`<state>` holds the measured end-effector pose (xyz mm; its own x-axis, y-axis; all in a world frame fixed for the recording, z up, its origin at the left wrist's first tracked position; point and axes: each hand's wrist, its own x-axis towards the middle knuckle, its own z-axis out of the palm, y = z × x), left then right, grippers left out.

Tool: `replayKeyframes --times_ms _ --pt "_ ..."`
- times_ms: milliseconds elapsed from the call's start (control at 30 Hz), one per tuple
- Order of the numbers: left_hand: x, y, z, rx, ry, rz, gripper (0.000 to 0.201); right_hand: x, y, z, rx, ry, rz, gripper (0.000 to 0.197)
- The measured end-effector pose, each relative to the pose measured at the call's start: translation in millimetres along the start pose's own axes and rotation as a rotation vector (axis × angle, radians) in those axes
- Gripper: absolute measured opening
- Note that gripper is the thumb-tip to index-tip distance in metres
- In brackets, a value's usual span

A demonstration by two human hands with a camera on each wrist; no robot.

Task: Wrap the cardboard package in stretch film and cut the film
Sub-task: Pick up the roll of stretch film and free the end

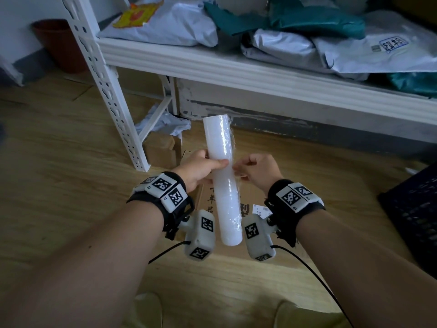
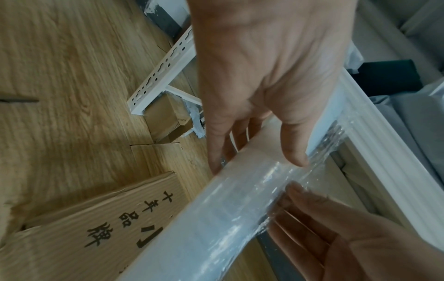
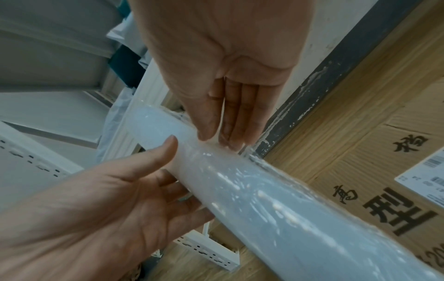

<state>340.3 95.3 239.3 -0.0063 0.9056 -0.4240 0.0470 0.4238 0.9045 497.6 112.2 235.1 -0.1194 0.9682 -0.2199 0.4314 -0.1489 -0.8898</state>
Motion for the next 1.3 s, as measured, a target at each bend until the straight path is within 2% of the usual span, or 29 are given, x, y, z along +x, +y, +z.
replayKeyframes --times_ms 200,500,667,833,967,1067,1200,1300 --pt "2 0 -5 -0.069 0.019 -0.036 0.047 4 -6 -3 0.118 -0.095 0.057 0.005" --pt "5 -1 -3 -0.14 0.083 -0.032 0.047 3 -18 -4 0.245 -0.096 0.075 0.008" --pt "8 -2 -2 -0.164 0.108 -0.082 0.056 -1 -24 -9 0.18 -0.066 0.037 0.007" --pt "10 -1 -2 -0.25 0.067 -0.171 0.056 -2 -22 -4 -0.012 0.013 -0.013 0.007" --pt "9 -2 -3 -0.256 -0.072 -0.239 0.039 1 -16 -9 -0.017 0.072 0.022 0.01" --pt "10 -3 -1 -0.19 -0.091 -0.249 0.018 3 -13 -14 0.04 0.082 0.039 0.01" --pt "15 -4 6 -0.205 -0.068 -0.237 0.032 7 -4 -18 0.059 0.108 0.07 0.01" --pt "20 -5 8 -0.26 -0.059 -0.224 0.032 13 4 -19 0.04 0.104 0.087 0.008"
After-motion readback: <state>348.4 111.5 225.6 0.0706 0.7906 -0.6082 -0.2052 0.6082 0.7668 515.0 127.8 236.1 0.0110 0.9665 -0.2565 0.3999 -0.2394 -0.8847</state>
